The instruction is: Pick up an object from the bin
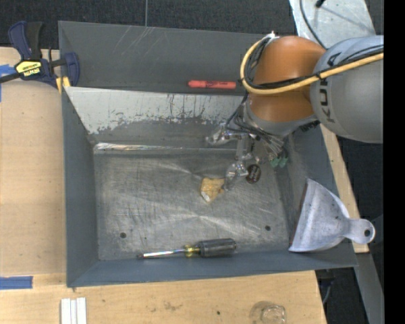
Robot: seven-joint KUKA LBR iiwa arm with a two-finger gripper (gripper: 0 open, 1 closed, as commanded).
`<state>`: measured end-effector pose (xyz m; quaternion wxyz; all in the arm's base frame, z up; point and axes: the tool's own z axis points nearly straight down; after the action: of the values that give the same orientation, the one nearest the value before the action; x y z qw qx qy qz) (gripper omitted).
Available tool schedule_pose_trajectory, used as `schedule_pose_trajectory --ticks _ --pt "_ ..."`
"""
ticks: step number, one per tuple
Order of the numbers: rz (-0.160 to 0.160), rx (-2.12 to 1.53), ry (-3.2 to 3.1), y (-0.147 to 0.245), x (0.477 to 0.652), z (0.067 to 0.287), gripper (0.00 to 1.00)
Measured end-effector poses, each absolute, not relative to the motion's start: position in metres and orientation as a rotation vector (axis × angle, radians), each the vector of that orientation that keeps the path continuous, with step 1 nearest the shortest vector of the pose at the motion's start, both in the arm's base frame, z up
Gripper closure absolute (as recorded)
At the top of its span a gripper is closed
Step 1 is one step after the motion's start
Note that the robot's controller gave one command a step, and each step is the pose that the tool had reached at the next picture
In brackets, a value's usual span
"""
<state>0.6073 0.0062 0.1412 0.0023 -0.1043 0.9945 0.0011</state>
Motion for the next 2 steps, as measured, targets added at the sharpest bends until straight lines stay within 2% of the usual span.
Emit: schedule_pose_trajectory --ticks 1,2 --pt "-0.001 -0.330 3.119 0.0013 0.6159 0.0797 0.00" --pt "-0.003 -0.330 3.120 0.0009 0.6153 0.0853 1.00"
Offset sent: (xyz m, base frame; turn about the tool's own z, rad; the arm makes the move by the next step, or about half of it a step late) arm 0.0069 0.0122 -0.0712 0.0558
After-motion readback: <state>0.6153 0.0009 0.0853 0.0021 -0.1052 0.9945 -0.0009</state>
